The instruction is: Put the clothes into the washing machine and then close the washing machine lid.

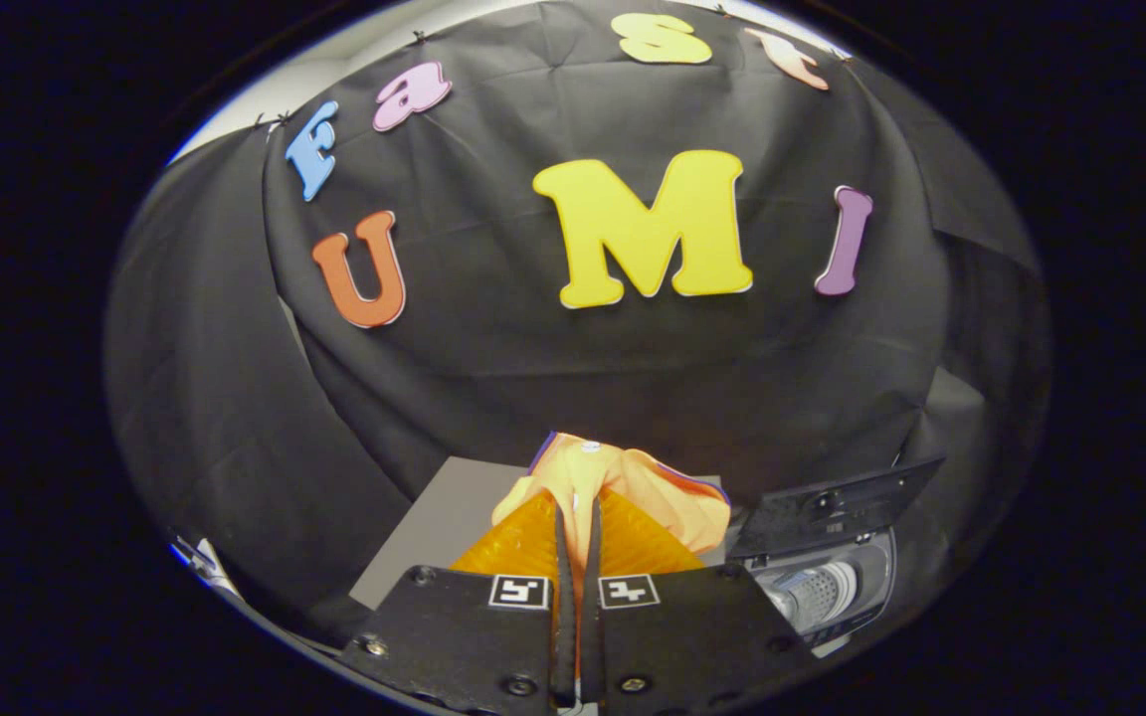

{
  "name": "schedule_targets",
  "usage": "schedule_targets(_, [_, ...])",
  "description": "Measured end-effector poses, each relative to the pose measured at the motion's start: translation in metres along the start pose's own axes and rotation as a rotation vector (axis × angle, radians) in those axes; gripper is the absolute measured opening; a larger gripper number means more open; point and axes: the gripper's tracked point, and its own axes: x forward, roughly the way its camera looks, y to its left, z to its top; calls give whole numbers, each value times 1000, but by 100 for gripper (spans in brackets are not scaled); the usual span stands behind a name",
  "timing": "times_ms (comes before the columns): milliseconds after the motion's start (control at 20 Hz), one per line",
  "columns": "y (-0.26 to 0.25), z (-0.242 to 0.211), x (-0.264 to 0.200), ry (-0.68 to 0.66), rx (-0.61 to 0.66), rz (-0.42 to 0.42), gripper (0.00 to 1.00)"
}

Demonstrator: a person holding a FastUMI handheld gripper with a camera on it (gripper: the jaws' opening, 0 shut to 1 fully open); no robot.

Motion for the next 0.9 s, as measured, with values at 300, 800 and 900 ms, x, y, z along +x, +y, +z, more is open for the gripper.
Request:
schedule_targets(300, [-75,1,-16,-39,25,-57,5])
schedule_targets(800, [-223,11,-58,-102,65,-139,5])
schedule_targets(900, [-251,10,-64,-107,78,-154,5])
